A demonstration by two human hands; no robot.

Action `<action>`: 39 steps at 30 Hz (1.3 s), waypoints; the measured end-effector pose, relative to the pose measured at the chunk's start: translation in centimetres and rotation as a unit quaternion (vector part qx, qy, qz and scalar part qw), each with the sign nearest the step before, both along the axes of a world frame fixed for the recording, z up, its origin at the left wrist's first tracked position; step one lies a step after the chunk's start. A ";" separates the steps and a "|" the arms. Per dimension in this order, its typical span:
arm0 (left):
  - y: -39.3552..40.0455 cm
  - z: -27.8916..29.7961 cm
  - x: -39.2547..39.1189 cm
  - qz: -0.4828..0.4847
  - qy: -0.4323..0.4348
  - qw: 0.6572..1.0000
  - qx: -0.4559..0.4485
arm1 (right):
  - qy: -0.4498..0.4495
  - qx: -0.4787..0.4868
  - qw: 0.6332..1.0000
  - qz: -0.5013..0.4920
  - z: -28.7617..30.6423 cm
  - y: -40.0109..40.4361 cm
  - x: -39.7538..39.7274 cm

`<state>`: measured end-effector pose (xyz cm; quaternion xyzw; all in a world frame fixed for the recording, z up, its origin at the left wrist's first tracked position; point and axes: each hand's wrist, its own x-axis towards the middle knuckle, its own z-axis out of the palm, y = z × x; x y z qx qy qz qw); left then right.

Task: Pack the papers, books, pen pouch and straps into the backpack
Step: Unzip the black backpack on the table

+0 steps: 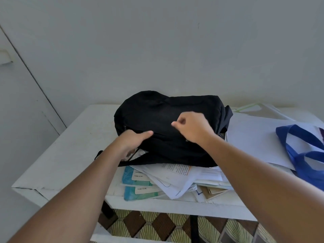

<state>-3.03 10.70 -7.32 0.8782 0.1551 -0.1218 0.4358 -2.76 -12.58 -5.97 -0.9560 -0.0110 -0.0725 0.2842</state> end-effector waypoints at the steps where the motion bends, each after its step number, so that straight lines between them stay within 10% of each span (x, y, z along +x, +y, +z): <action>1: -0.4 0.4 -0.5 -0.057 0.046 0.996 0.040 | -0.030 -0.016 0.999 -0.027 0.8 -0.8 0.2; 7: -2.5 0.3 -0.2 -0.067 0.019 0.997 0.024 | -0.071 -0.048 0.977 -0.195 2.1 -5.5 0.5; 17: 0.5 2.4 2.5 0.095 -0.176 0.974 0.107 | 0.054 0.436 0.890 -0.119 0.6 -0.3 -0.4; 23: -2.6 5.7 -0.1 -0.193 -0.128 0.971 0.057 | 0.187 0.602 0.776 0.027 1.8 4.1 -1.6; 25: -2.4 4.8 -0.3 -0.218 -0.140 0.959 0.117 | 0.199 0.566 0.799 0.045 1.8 4.0 -1.8; 29: -0.8 3.7 -0.8 -0.240 -0.180 0.939 0.165 | -0.037 0.198 0.979 -0.036 1.8 2.4 -1.5; 31: -0.1 4.6 -0.9 -0.258 -0.167 0.929 0.204 | -0.091 0.143 0.983 -0.069 2.0 1.6 -0.8; 34: 1.4 6.9 -0.7 -0.302 -0.070 0.916 0.255 | 0.058 0.219 0.974 -0.024 1.7 1.5 -0.2; 39: 2.8 9.4 -0.7 -0.241 0.013 0.970 0.034 | 0.201 0.187 0.954 0.117 -0.3 2.8 -1.8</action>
